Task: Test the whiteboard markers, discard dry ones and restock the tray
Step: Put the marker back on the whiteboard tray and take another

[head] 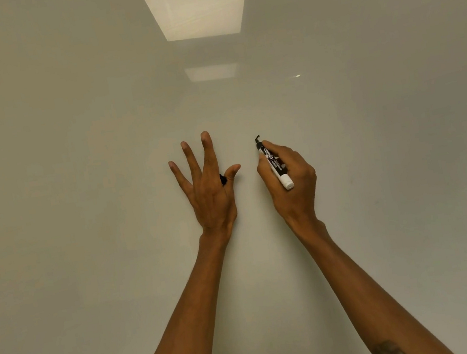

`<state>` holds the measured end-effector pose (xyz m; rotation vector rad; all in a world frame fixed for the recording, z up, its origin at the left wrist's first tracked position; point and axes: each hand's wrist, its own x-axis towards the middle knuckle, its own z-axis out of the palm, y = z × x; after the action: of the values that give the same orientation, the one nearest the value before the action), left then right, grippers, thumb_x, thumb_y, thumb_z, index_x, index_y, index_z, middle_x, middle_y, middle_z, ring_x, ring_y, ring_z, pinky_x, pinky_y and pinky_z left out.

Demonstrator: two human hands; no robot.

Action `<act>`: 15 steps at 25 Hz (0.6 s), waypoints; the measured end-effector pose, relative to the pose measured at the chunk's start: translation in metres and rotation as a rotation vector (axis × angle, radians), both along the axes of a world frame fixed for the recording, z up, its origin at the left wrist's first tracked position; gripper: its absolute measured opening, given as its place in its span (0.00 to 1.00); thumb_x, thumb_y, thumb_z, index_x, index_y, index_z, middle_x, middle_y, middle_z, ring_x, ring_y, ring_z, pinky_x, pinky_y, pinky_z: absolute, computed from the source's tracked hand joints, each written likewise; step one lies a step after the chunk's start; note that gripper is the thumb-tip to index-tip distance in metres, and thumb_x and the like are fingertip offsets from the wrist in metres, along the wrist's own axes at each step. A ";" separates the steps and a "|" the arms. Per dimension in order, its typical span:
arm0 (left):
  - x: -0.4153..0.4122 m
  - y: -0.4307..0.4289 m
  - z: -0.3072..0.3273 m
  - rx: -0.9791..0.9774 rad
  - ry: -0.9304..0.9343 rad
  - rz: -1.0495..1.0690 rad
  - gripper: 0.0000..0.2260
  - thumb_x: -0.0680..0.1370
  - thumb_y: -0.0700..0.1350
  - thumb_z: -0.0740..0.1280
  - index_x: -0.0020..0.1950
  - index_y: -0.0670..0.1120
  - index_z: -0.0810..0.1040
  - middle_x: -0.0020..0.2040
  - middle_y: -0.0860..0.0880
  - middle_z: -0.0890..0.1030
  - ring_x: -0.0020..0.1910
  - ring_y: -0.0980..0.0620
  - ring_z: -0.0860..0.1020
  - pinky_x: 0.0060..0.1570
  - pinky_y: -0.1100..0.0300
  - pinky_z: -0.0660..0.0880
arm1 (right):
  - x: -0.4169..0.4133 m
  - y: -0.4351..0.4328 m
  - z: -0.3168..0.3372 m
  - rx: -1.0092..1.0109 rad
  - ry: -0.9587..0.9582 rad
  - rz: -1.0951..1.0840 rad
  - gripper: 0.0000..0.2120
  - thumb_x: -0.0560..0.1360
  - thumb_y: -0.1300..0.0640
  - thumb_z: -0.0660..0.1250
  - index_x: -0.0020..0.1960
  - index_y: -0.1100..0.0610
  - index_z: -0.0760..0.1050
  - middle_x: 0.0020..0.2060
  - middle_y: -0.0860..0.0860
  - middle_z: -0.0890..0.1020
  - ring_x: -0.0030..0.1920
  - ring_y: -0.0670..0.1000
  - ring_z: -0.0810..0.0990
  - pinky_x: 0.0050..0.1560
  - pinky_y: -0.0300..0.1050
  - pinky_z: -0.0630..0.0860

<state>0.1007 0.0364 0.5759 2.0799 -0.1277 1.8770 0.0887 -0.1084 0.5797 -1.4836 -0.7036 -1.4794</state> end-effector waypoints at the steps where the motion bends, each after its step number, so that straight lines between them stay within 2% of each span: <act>1: 0.000 0.000 0.000 0.002 -0.003 0.002 0.35 0.80 0.65 0.47 0.80 0.44 0.49 0.80 0.49 0.57 0.80 0.44 0.48 0.76 0.36 0.44 | 0.000 -0.001 -0.007 -0.031 0.000 -0.037 0.14 0.77 0.56 0.68 0.60 0.61 0.80 0.47 0.52 0.85 0.44 0.50 0.82 0.44 0.49 0.80; 6: -0.001 -0.001 -0.002 0.005 -0.001 0.019 0.34 0.81 0.63 0.49 0.80 0.43 0.49 0.80 0.48 0.58 0.80 0.42 0.51 0.76 0.35 0.46 | -0.013 0.000 -0.067 -0.015 0.058 -0.148 0.13 0.75 0.54 0.68 0.56 0.59 0.81 0.40 0.49 0.83 0.37 0.49 0.79 0.36 0.51 0.78; 8: -0.001 0.000 -0.002 0.005 0.009 0.017 0.34 0.81 0.63 0.49 0.80 0.43 0.49 0.80 0.48 0.58 0.80 0.43 0.51 0.76 0.35 0.46 | -0.020 0.002 -0.073 -0.006 0.084 -0.126 0.12 0.75 0.55 0.69 0.55 0.59 0.82 0.40 0.49 0.83 0.37 0.49 0.79 0.36 0.52 0.79; 12: 0.000 -0.001 -0.003 0.012 0.004 0.018 0.34 0.82 0.62 0.50 0.80 0.42 0.49 0.80 0.48 0.58 0.80 0.43 0.52 0.76 0.36 0.46 | -0.018 -0.011 -0.023 0.161 0.066 0.013 0.11 0.76 0.58 0.70 0.57 0.59 0.82 0.46 0.50 0.85 0.44 0.50 0.83 0.43 0.51 0.80; 15: 0.002 0.000 -0.002 0.013 -0.002 0.027 0.33 0.82 0.61 0.51 0.80 0.41 0.53 0.80 0.49 0.58 0.80 0.43 0.52 0.76 0.36 0.47 | -0.011 -0.014 0.013 0.144 0.034 0.004 0.12 0.77 0.56 0.68 0.59 0.59 0.81 0.48 0.50 0.85 0.47 0.49 0.83 0.46 0.50 0.81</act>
<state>0.1029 0.0365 0.5735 2.0982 -0.1127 1.8986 0.0780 -0.1221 0.5931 -1.3932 -0.5667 -1.4673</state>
